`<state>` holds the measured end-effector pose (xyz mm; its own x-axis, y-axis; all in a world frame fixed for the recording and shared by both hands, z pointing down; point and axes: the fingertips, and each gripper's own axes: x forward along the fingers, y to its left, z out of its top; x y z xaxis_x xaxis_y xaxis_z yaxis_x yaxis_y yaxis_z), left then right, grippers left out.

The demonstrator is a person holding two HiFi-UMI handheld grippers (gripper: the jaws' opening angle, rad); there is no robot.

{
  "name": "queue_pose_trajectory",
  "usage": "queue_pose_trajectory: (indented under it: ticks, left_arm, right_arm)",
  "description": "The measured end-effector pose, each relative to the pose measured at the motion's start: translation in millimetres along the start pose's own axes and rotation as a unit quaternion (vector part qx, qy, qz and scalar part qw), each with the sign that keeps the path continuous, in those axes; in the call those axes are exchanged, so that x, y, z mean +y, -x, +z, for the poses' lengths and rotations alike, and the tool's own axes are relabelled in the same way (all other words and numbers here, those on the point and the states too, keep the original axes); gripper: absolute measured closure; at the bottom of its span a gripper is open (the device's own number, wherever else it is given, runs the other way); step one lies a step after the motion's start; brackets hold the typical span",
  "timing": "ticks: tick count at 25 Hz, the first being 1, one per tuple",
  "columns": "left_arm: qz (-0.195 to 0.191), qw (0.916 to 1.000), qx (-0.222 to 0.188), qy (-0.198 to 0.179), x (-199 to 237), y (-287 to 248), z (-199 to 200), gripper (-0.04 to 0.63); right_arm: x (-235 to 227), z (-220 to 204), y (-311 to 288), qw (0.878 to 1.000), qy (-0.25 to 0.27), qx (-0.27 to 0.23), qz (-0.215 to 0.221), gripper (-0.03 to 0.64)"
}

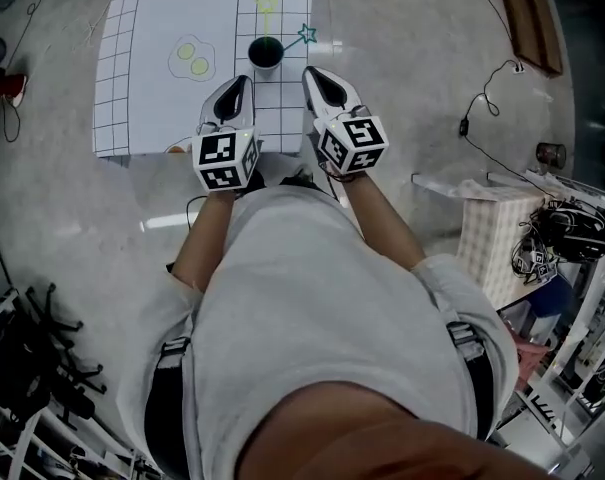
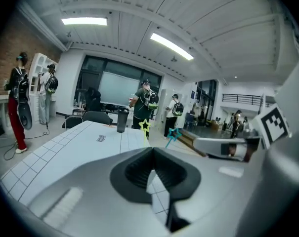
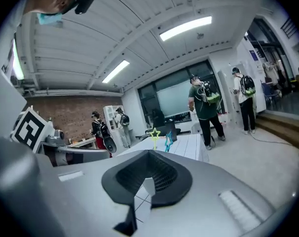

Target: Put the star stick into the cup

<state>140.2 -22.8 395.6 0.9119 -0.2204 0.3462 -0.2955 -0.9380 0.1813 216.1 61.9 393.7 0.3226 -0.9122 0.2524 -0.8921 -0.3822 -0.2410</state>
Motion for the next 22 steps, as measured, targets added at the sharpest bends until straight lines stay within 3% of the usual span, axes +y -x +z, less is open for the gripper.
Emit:
queue_pose_trajectory:
  ticks: [6,16,22]
  left_arm:
    - [0.013,0.9998,-0.016,0.002,-44.9,16.0,-2.5,0.592]
    - [0.051,0.9979,-0.038,0.015,-98.6,48.8,-24.7,0.592]
    - [0.055,0.997,-0.053,-0.009,-125.3,58.1,-18.4,0.592]
  right_arm:
    - [9.8,11.1,38.4,0.996,0.084,-0.008,0.03,0.618]
    - [11.4,0.9,93.1,0.991,0.12,-0.009,0.065,0.618]
    - [2.4,8.3,115.6,0.991,0.114,-0.029,0.066,0.618]
